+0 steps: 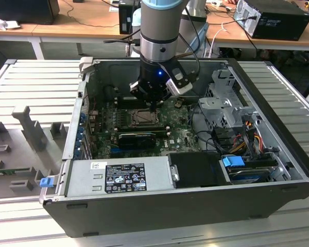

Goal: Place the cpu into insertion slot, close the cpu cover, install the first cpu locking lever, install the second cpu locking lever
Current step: 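Install the second cpu locking lever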

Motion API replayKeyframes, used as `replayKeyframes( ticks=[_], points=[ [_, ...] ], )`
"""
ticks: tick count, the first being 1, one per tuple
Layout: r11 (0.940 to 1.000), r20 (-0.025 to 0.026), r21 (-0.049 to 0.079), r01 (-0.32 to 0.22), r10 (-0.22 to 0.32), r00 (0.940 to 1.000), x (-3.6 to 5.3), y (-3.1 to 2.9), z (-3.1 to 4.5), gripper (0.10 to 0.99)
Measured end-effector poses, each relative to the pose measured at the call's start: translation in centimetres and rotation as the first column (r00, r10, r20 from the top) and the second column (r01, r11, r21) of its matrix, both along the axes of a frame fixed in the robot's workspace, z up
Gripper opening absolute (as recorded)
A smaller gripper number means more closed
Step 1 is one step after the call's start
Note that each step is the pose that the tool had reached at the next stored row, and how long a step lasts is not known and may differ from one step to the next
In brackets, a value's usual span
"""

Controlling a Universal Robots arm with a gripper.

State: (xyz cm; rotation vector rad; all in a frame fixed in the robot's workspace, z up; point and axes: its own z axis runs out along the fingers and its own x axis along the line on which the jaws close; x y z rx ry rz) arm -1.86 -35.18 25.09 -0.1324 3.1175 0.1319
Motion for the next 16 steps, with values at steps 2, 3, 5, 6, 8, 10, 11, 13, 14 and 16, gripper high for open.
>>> replayKeyframes(
  ticks=[2,3,5,6,8,10,11,13,14,16],
  points=[
    [1.0000,-0.0001,0.000,0.000,0.000,1.0000,0.01,-0.25,-0.01,0.106],
    [1.0000,-0.0001,0.000,0.000,0.000,1.0000,0.01,-0.53,-0.02,0.106],
    [1.0000,-0.0039,0.005,0.000,0.000,1.0000,0.01,-1.30,-0.07,0.106],
    [0.9999,-0.0123,0.011,0.002,-0.002,0.9999,0.00,-1.47,-0.09,0.106],
    [0.9998,-0.0160,0.022,0.002,-0.002,0.9999,0.00,-2.01,-0.23,0.106],
    [0.9997,-0.0162,0.023,0.002,-0.002,0.9999,0.01,-2.23,-0.51,0.106],
    [0.9997,-0.0164,0.023,0.002,-0.002,0.9999,0.00,-2.23,-0.61,0.106],
    [0.9997,-0.0166,0.023,0.002,-0.002,0.9999,0.00,-2.24,-0.71,0.106],
    [0.9997,-0.0167,0.023,0.002,-0.002,0.9999,0.00,-2.24,-0.72,0.106],
    [0.9997,-0.0166,0.025,0.002,-0.002,0.9999,0.00,-2.25,-0.77,0.106]
  ],
)
